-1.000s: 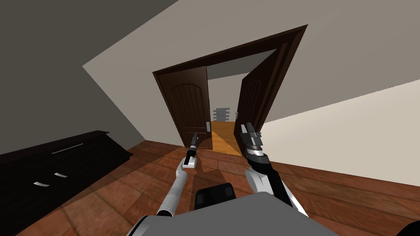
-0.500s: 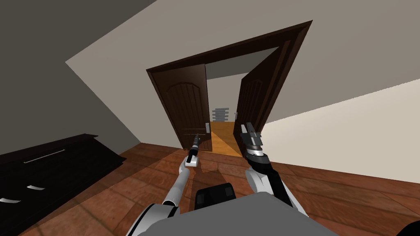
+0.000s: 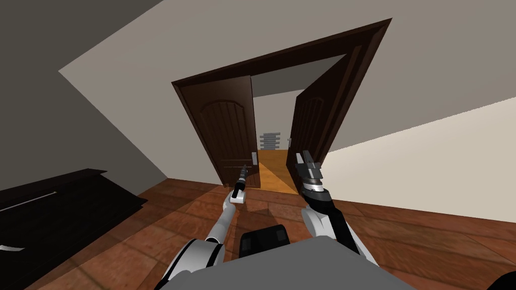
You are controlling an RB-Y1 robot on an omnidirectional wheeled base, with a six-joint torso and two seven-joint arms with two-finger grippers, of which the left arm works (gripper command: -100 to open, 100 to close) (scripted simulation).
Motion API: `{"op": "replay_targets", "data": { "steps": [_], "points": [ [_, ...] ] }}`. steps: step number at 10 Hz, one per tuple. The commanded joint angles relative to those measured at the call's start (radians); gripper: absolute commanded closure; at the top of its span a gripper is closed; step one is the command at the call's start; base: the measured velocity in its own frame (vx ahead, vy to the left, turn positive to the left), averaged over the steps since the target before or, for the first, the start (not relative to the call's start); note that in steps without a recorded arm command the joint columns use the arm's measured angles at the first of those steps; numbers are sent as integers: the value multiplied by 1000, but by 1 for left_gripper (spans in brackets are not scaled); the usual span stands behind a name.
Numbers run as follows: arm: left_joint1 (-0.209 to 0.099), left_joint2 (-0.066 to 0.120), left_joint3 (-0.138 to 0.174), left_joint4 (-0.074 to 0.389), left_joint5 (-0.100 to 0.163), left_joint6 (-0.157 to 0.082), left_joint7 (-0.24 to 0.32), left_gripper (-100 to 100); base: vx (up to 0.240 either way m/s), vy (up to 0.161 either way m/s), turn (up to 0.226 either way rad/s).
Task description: Push the door open
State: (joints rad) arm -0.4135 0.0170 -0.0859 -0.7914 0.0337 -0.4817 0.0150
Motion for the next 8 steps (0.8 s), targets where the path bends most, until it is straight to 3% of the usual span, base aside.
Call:
{"op": "replay_targets", "data": {
  "steps": [1, 7, 8],
  "points": [
    [-17, -6, -2, 32, 3, 0, 1, -100, 75, 9, -40],
    [-81, -32, -9, 144, 13, 2, 5, -100, 65, 15, -32],
    [-81, -32, -9, 144, 13, 2, 5, -100, 52, 10, -16]
  ]
}}
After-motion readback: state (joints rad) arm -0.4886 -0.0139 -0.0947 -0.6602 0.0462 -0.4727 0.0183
